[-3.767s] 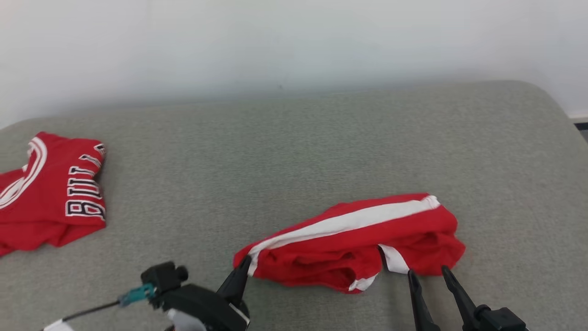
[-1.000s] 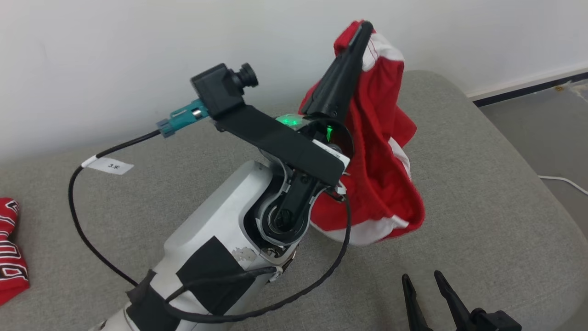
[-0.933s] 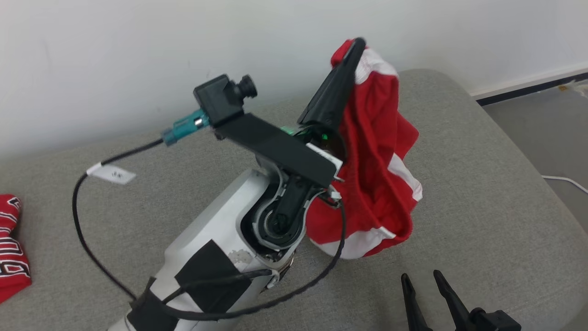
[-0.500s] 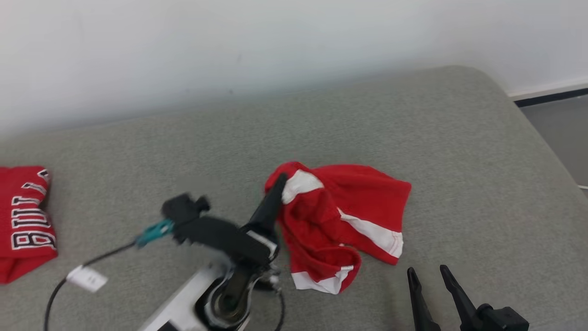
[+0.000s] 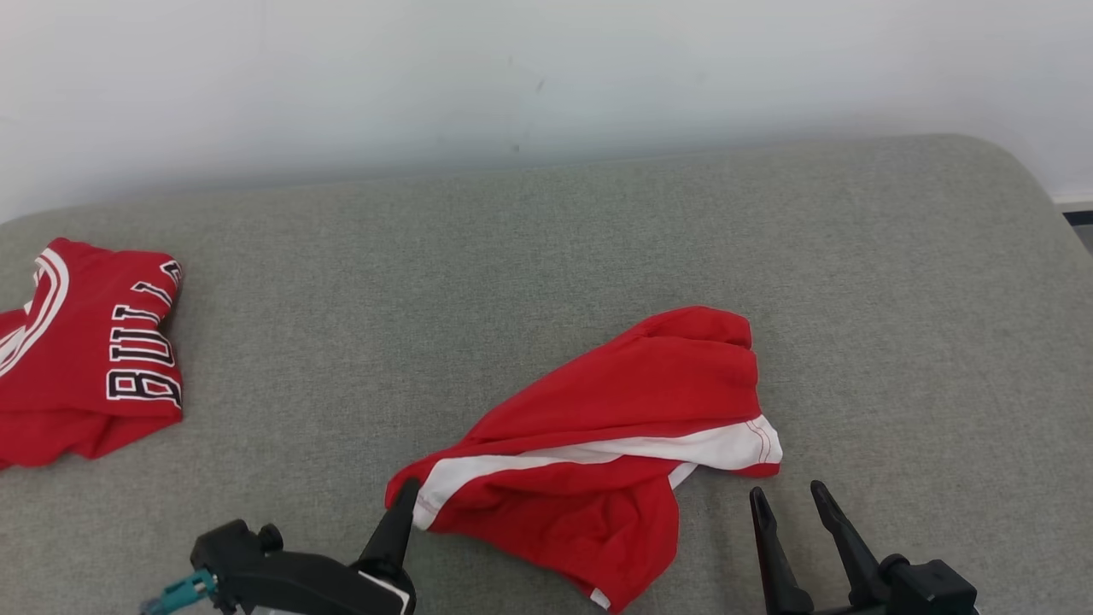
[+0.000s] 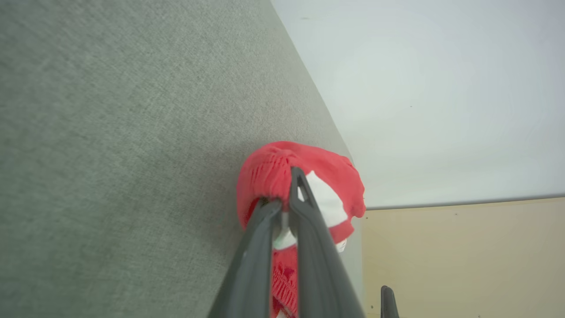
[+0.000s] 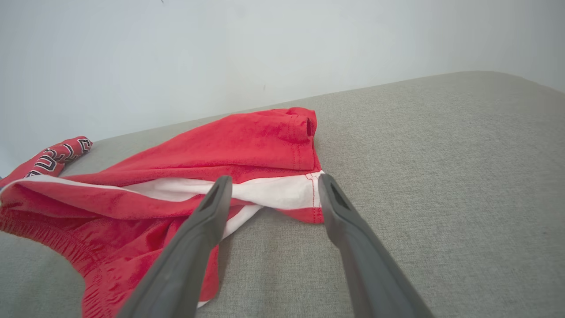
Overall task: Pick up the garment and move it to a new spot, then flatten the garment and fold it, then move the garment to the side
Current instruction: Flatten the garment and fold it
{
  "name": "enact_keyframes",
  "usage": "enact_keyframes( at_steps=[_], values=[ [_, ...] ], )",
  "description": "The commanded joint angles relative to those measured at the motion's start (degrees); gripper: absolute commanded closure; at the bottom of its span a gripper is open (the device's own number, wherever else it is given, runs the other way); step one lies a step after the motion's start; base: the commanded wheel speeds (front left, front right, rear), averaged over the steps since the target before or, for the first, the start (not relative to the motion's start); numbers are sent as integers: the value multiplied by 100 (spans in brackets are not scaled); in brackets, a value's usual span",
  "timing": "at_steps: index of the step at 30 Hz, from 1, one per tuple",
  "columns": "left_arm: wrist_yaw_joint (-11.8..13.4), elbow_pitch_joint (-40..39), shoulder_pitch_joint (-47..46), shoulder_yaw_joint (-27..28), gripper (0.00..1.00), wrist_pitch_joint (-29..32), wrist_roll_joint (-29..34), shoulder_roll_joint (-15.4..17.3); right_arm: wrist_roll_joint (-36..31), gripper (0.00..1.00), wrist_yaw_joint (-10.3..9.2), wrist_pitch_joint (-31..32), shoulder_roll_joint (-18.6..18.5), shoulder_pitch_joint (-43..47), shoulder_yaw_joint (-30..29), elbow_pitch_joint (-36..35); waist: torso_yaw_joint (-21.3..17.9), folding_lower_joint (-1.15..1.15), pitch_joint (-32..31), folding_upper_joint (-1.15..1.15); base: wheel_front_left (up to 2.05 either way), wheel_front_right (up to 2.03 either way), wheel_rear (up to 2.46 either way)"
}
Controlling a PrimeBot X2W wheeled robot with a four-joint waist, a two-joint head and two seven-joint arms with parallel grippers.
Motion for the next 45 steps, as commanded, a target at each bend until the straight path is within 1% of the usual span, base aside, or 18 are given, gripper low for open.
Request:
enact_keyframes(
  at_steps=[1, 5, 8, 10, 13, 17, 18, 19, 20, 23, 25, 28, 33, 37, 41, 45],
  values=[
    [17, 174, 10, -64, 100, -28, 119, -17, -10, 0, -13, -4, -9, -50, 14, 11, 33, 0, 12, 0, 0, 0, 0],
    [64, 705, -193, -209, 100, -48, 508, -122, -14, 0, -13, -4, -9, -91, 66, 47, -1, 0, -1, 0, 0, 0, 0],
    [-21, 894, -247, -241, 100, -62, 611, -295, -42, 0, -13, 0, -10, -84, 32, 117, -50, 0, -28, 0, 0, 0, 0],
    [-60, 934, -259, -225, 100, -66, 624, -325, -62, 0, -13, 41, -11, -91, -17, 154, -68, 0, -39, 0, 0, 0, 0],
    [-108, 1023, -276, -196, 100, -66, 700, -394, -130, 0, -13, 382, -6, -212, -152, 260, -116, 0, -61, 0, 0, 0, 0],
    [-137, 1082, -279, -184, 100, -72, 772, -471, -330, 0, -13, 989, -10, -472, -325, 335, -125, 0, -79, 0, 0, 0, 0],
    [-117, 1106, -288, -214, 97, -68, 807, -472, -368, 0, -13, 1079, -9, -528, -358, 317, -109, 0, -88, 0, 0, 0, 0],
    [-73, 1128, -295, -216, 51, -70, 844, -475, -405, 0, -13, 1132, -6, -576, -380, 281, -92, 0, -97, 0, 0, 0, 0],
    [-31, 1163, -289, -182, 0, -76, 891, -475, -421, 0, -13, 1164, -8, -605, -414, 255, -68, 0, -105, 0, 0, 0, 0],
    [211, 1354, -226, -87, 0, -86, 1271, -378, -393, 0, -13, 1207, -9, -606, -478, 161, -3, 0, -141, 0, 0, 0, 0],
    [334, 1470, -119, 216, 0, -90, 1687, -343, -366, 0, -13, 1212, -9, -536, -512, 120, 52, 0, -163, 0, 0, 0, 0],
    [372, 1524, 156, 744, 0, -89, 2389, -399, -322, 0, -13, 1254, -9, -449, -562, 93, 134, 0, -202, 0, 0, 0, 0],
    [145, 1335, 651, 1546, 0, -90, 3567, -573, -374, 0, -13, 1392, -8, -383, -702, 66, 280, 0, -292, 0, 0, 0, 0],
    [-85, 1027, 984, 2075, 0, -91, 4562, -809, -425, 0, -13, 1749, -8, -431, -821, 120, 396, 0, -348, 0, 0, 0, 0],
    [-288, 591, 1336, 2440, 0, -91, 5609, -1099, -391, 0, -13, 2222, -88, -623, -847, 197, 496, 0, -323, 0, 0, 0, 0],
    [-517, 228, 1630, 2684, 0, -92, 6361, -1392, -293, 0, -13, 2705, -218, -848, -876, 324, 615, 0, -228, 0, 0, 0, 0]
  ],
)
